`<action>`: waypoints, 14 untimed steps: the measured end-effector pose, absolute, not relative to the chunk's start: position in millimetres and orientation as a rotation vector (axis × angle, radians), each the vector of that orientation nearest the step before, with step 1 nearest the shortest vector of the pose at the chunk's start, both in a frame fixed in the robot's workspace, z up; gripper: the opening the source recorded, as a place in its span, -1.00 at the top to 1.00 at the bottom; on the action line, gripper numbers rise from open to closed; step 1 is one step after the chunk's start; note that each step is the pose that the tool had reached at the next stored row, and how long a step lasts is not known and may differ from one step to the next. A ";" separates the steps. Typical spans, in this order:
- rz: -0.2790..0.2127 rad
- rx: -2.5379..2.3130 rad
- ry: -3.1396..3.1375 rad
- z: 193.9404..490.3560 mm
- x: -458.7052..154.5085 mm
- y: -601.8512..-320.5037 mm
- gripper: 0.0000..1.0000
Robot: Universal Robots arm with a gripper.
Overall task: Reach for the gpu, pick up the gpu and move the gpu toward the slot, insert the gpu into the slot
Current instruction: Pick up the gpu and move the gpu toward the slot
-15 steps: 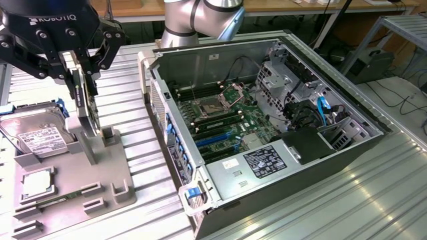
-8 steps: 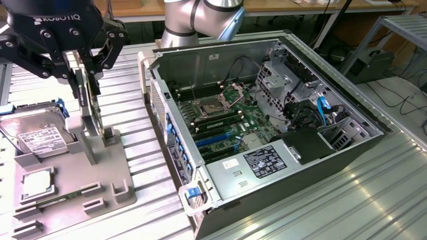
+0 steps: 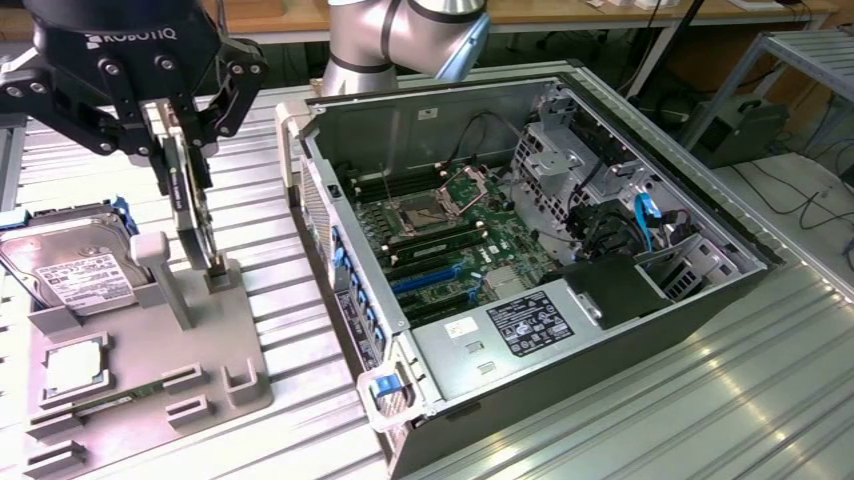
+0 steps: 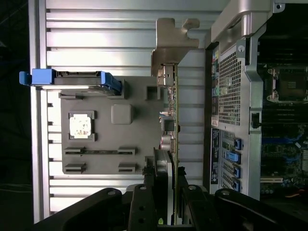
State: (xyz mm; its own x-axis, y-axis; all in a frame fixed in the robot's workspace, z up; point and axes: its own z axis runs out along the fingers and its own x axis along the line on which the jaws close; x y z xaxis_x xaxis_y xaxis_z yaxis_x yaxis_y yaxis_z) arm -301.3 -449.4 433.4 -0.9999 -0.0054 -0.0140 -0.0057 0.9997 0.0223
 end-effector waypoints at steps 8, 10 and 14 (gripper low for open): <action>0.035 -0.009 3.128 442.7 -301.1 -449.4 0.45; 0.035 -0.009 3.128 445.7 -301.1 -449.4 0.45; 0.035 -0.009 3.128 445.3 -297.5 -449.4 0.45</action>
State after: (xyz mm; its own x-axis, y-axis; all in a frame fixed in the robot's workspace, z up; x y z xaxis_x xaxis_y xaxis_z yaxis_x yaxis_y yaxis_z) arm -297.5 -449.4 445.3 -0.9999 -0.0055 -0.0135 -0.0058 0.9997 0.0223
